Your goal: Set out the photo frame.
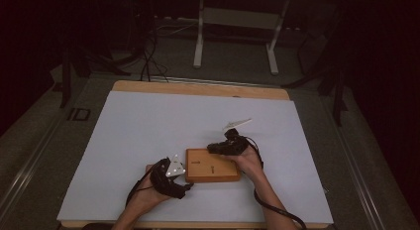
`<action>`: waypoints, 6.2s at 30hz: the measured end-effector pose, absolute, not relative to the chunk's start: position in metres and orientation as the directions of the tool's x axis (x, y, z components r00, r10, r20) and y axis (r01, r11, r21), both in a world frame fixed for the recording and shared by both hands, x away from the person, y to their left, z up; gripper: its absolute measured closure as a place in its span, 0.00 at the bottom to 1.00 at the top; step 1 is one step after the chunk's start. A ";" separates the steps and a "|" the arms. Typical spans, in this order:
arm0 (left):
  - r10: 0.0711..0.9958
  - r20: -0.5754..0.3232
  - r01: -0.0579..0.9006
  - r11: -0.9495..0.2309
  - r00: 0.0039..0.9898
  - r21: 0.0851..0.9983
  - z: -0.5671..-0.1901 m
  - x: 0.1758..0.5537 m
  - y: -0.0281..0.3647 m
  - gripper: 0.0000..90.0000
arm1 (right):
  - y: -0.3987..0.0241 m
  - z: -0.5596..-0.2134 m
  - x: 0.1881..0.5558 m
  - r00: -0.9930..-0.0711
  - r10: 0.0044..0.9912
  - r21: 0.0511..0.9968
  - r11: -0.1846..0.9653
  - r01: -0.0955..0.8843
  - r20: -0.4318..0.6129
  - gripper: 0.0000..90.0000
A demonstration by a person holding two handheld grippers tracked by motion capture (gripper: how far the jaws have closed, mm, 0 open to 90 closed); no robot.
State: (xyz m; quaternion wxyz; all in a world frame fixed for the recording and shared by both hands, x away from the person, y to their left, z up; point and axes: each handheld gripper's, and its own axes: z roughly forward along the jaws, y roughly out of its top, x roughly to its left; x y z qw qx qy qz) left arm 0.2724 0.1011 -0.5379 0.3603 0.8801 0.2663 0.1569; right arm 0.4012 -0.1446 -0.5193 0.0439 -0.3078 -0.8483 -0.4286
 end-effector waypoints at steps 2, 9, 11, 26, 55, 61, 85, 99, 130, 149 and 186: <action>0.584 0.090 0.352 -0.597 0.806 0.721 -0.538 0.272 0.101 0.22 | -0.145 -0.519 0.402 -0.805 0.482 0.697 0.443 0.564 0.345 0.94; 0.589 0.132 0.324 -0.601 0.797 0.730 -0.538 0.272 0.096 0.19 | -0.145 -0.518 0.403 -0.796 0.481 0.682 0.442 0.582 0.367 0.94; 0.586 0.140 0.314 -0.603 0.798 0.734 -0.537 0.272 0.095 0.18 | -0.145 -0.518 0.403 -0.795 0.478 0.679 0.443 0.586 0.373 0.94; 0.579 0.227 0.219 -0.598 0.783 0.771 -0.530 0.264 0.090 0.17 | -0.146 -0.518 0.403 -0.796 0.438 0.649 0.469 0.599 0.419 0.94; 0.522 0.241 0.098 -0.540 0.818 0.836 -0.524 0.262 0.088 0.42 | -0.146 -0.523 0.406 -0.782 0.366 0.618 0.479 0.623 0.505 0.93; 0.527 0.225 0.099 -0.517 0.819 0.850 -0.524 0.265 0.089 0.43 | -0.144 -0.522 0.405 -0.795 0.379 0.624 0.491 0.607 0.475 0.91; 0.527 0.139 0.134 -0.445 0.838 0.885 -0.520 0.279 0.094 0.45 | -0.168 -0.513 0.402 -0.795 0.451 0.653 0.466 0.597 0.405 0.76; 0.521 0.111 0.143 -0.423 0.846 0.895 -0.518 0.287 0.098 0.46 | -0.191 -0.508 0.393 -0.797 0.501 0.704 0.429 0.567 0.336 0.72; 0.549 0.076 0.175 -0.391 0.833 0.904 -0.516 0.298 0.099 0.49 | -0.226 -0.507 0.354 -0.786 0.598 0.826 0.357 0.435 0.156 0.72; 0.568 0.069 0.188 -0.381 0.820 0.905 -0.518 0.302 0.100 0.49 | -0.239 -0.517 0.335 -0.812 0.581 0.798 0.463 0.387 0.058 0.69; 0.597 0.053 0.218 -0.373 0.800 0.902 -0.522 0.307 0.107 0.53 | -0.207 -0.518 0.337 -0.864 0.503 0.848 0.458 0.268 0.002 0.50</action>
